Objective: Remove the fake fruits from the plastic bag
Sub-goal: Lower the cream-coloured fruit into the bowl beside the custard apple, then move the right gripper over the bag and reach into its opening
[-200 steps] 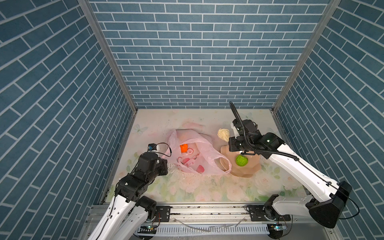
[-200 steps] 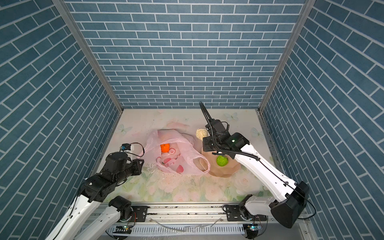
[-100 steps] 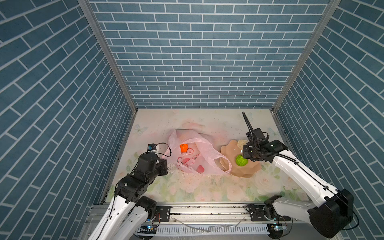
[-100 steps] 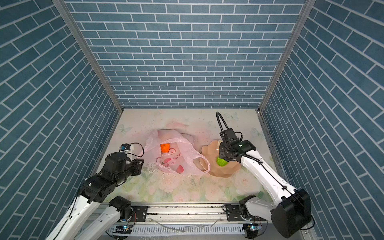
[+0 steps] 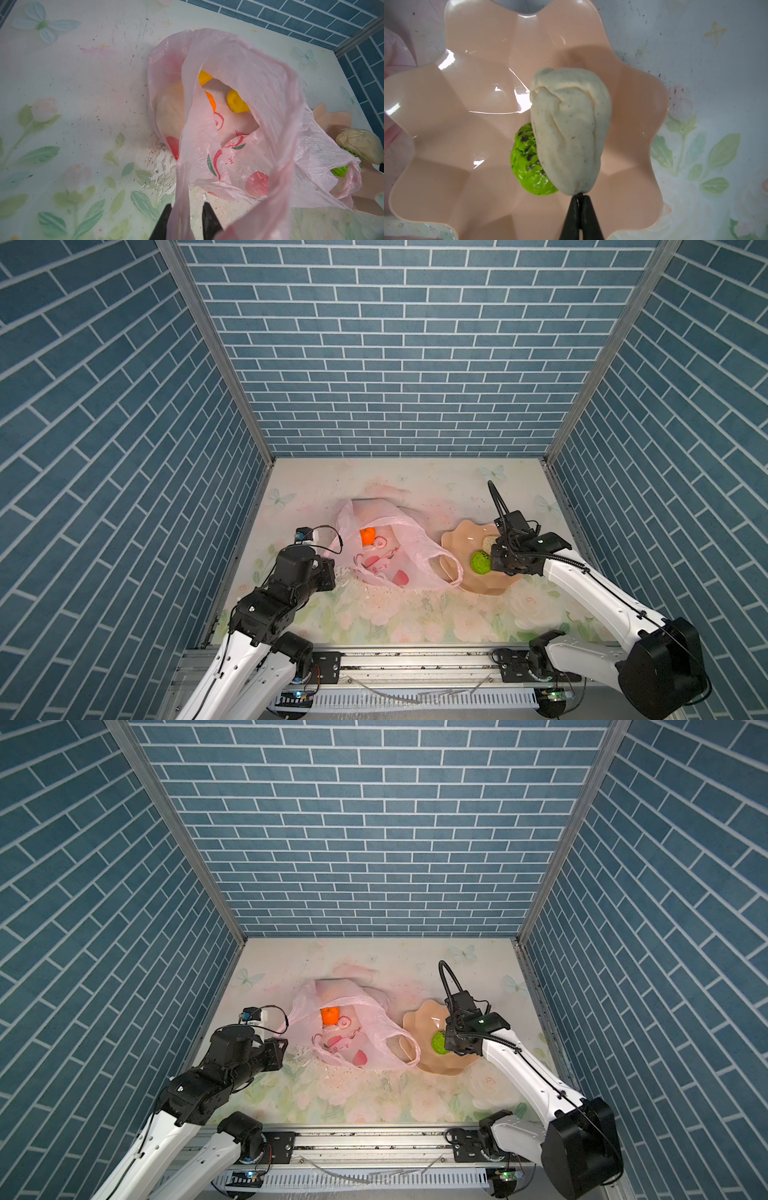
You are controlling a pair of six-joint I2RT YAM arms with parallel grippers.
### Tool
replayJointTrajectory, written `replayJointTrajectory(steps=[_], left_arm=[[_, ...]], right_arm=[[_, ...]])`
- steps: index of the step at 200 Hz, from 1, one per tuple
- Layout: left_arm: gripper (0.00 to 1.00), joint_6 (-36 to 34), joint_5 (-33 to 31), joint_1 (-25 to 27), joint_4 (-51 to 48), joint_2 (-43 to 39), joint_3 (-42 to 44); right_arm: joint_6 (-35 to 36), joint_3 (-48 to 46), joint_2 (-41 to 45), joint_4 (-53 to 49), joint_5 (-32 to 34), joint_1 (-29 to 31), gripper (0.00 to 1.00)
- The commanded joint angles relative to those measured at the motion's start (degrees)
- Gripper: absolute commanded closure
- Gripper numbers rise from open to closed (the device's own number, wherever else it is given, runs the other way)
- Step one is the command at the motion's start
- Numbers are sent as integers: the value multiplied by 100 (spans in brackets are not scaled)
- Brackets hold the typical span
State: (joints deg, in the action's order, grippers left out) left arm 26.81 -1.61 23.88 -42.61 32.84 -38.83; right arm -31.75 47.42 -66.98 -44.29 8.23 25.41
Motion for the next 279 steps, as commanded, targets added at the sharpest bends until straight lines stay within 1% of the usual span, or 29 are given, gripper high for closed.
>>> replayJointTrajectory(steps=[1,78,106,161,220,241,260,279], left_arm=[[73,13,24,-14,-3,3,68],[73,17,11,-7,-2,14,68],[73,15,7,-15,-13,12,68],[73,24,11,-10,-19,19,57],[73,17,11,-13,-7,5,60],[73,16,12,-13,-18,3,54],[73,17,10,-10,-23,3,49],[73,18,-4,-15,-29,12,41]], right_arm=[[-235,-193,33,139,85,-53,100],[-183,-286,-343,478,-6,-89,100],[-187,-312,-436,545,-14,-97,97],[-168,-281,-422,479,89,-98,81],[-56,30,-216,125,166,-97,67],[0,301,-109,-88,155,-99,65],[67,585,2,-128,-52,-73,65],[93,909,32,1,-235,142,65]])
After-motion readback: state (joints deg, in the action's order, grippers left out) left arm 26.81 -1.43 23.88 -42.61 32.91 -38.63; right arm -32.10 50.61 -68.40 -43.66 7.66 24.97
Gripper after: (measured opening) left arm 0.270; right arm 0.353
